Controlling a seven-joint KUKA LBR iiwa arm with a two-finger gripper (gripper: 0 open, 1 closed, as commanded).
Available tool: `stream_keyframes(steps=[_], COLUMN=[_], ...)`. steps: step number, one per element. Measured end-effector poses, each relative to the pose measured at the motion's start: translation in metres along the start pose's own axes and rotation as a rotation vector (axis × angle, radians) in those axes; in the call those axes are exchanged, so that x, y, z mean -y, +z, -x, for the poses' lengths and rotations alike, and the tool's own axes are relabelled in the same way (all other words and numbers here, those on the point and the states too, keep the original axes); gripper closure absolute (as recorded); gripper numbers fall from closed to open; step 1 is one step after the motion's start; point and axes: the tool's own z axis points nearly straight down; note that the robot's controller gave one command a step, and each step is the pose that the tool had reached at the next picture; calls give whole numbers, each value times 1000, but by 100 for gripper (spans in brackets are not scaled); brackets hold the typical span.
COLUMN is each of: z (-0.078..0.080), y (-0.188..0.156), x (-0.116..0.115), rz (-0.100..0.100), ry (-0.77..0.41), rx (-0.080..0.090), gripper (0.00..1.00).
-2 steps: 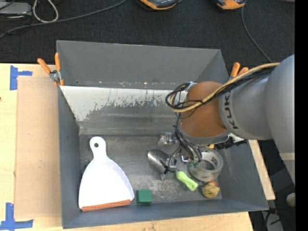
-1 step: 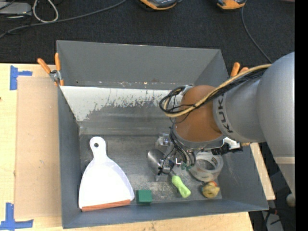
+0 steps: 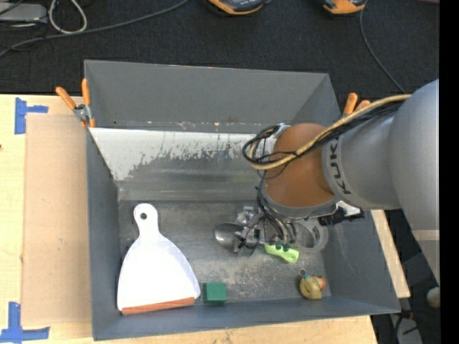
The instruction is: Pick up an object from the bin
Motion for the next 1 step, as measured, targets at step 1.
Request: stream_keyframes(steps=[1], z=[0], y=[0], x=[0], rz=[0], ry=[0], rx=[0], gripper=[100])
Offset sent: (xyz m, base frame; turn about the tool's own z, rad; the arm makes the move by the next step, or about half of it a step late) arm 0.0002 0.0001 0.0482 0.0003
